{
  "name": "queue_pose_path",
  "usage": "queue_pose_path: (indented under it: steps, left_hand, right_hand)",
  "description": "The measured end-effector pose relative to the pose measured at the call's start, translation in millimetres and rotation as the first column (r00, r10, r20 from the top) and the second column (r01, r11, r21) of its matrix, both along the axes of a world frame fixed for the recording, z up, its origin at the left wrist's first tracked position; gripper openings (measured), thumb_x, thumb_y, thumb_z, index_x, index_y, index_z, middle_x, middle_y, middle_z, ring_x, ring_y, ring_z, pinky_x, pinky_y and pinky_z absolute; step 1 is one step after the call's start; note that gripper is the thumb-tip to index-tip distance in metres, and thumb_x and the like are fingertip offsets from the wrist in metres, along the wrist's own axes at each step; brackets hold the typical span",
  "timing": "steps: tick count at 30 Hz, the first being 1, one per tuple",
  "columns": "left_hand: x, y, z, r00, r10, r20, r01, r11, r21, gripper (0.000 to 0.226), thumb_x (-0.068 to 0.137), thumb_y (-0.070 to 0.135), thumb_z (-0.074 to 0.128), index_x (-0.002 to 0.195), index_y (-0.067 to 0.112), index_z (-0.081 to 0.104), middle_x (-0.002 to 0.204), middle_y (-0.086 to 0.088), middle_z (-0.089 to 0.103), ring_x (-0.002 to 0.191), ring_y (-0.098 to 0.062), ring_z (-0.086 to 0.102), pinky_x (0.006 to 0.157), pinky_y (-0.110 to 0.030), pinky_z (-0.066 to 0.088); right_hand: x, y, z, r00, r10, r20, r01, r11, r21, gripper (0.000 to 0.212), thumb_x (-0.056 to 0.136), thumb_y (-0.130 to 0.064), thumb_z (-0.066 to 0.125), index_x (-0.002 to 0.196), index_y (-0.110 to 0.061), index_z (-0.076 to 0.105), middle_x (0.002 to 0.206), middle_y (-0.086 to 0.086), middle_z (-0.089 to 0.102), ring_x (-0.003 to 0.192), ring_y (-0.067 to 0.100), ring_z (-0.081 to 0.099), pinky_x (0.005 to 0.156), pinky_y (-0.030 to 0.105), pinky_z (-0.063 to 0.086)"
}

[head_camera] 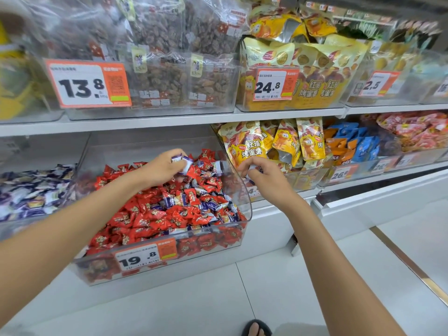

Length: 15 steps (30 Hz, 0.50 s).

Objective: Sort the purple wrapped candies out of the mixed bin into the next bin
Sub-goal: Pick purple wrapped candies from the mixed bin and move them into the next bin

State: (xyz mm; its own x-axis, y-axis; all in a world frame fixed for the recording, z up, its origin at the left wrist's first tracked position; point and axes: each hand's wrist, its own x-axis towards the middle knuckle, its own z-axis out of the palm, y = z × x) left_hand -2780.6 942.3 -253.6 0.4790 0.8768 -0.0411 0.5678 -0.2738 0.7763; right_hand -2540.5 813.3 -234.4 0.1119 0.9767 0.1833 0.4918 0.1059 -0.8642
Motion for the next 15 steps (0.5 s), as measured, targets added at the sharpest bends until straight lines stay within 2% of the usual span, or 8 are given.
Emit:
queue_pose_path:
  steps: [2,4,6,8,11,12,13,15]
  left_hand:
    - [-17.8,1.5,5.9,0.999,0.023,0.033,-0.022,0.998,-0.051,0.011,0.101,0.018,0.046,0.102,0.019,0.056,0.083,-0.015,0.065,0.068,-0.022,0.058,0.048,-0.024,0.035]
    - [-33.6,1.7,11.4,0.996,0.051,0.068,-0.047,0.997,-0.059,0.015,0.100,0.013,0.047,0.110,0.015,0.058,0.086,-0.008,0.062,0.064,-0.020,0.059,0.048,-0.021,0.044]
    - [-47.9,3.1,13.4,0.991,0.070,0.114,-0.062,0.995,-0.075,0.019,0.100,0.009,0.047,0.113,0.012,0.060,0.092,-0.004,0.061,0.060,-0.012,0.062,0.052,-0.019,0.050]
    - [-60.3,5.0,13.6,0.990,0.086,0.111,-0.079,0.995,-0.065,0.018,0.100,0.011,0.048,0.110,0.010,0.063,0.090,-0.007,0.061,0.055,-0.003,0.060,0.052,-0.017,0.051]
    - [-74.1,4.7,11.9,0.990,0.071,0.122,-0.062,0.995,-0.078,0.013,0.099,0.019,0.053,0.098,0.011,0.063,0.078,-0.004,0.057,0.054,-0.006,0.054,0.053,-0.020,0.048]
    - [-78.3,4.7,10.2,0.992,0.046,0.121,-0.037,0.996,-0.075,0.013,0.097,0.024,0.056,0.092,0.013,0.060,0.073,-0.001,0.056,0.058,-0.010,0.051,0.057,-0.025,0.045]
    - [-81.7,4.9,7.7,0.994,0.020,0.111,-0.013,0.998,-0.064,0.015,0.094,0.028,0.060,0.088,0.015,0.057,0.071,0.001,0.055,0.061,-0.011,0.049,0.060,-0.027,0.042]
    - [-84.4,4.0,3.2,0.995,-0.013,0.104,0.020,0.997,-0.071,0.019,0.089,0.026,0.067,0.089,0.015,0.052,0.072,0.000,0.055,0.058,-0.007,0.049,0.059,-0.025,0.042]
  right_hand:
    - [-6.6,1.7,0.8,1.000,-0.008,-0.006,0.008,1.000,0.022,0.032,0.091,0.000,0.043,0.076,-0.022,0.062,0.083,0.014,0.062,0.071,0.027,0.050,0.070,0.056,0.050]
    - [-16.8,4.4,2.5,1.000,-0.008,0.002,0.008,1.000,0.024,0.029,0.091,-0.003,0.042,0.080,-0.021,0.062,0.086,0.029,0.059,0.070,0.026,0.049,0.062,0.048,0.046]
    - [-30.4,10.1,4.3,1.000,0.018,0.001,-0.018,1.000,0.004,0.027,0.093,-0.001,0.040,0.088,-0.017,0.062,0.082,0.023,0.057,0.066,0.021,0.047,0.059,0.036,0.042]
    - [-43.9,18.9,2.1,0.998,0.070,0.006,-0.069,0.996,-0.048,0.026,0.095,-0.001,0.041,0.095,-0.019,0.060,0.080,0.015,0.052,0.062,0.021,0.044,0.057,0.035,0.038]
    - [-57.9,39.1,-5.8,0.987,0.102,0.125,-0.089,0.990,-0.112,0.023,0.098,-0.007,0.045,0.111,-0.019,0.060,0.076,-0.003,0.055,0.053,0.021,0.041,0.051,0.032,0.036]
    - [-62.8,46.3,-6.8,0.971,0.090,0.221,-0.068,0.992,-0.108,0.024,0.099,-0.011,0.048,0.118,-0.018,0.060,0.084,-0.006,0.058,0.055,0.020,0.048,0.052,0.030,0.041]
    - [-65.9,54.3,-8.8,0.941,0.075,0.330,-0.044,0.994,-0.099,0.027,0.099,-0.015,0.050,0.125,-0.018,0.059,0.099,-0.004,0.062,0.067,0.019,0.058,0.062,0.028,0.046]
    - [-68.1,71.7,-17.1,0.832,0.080,0.549,-0.008,0.991,-0.133,0.036,0.098,-0.021,0.055,0.133,-0.016,0.056,0.125,0.006,0.057,0.103,0.024,0.061,0.088,0.030,0.046]
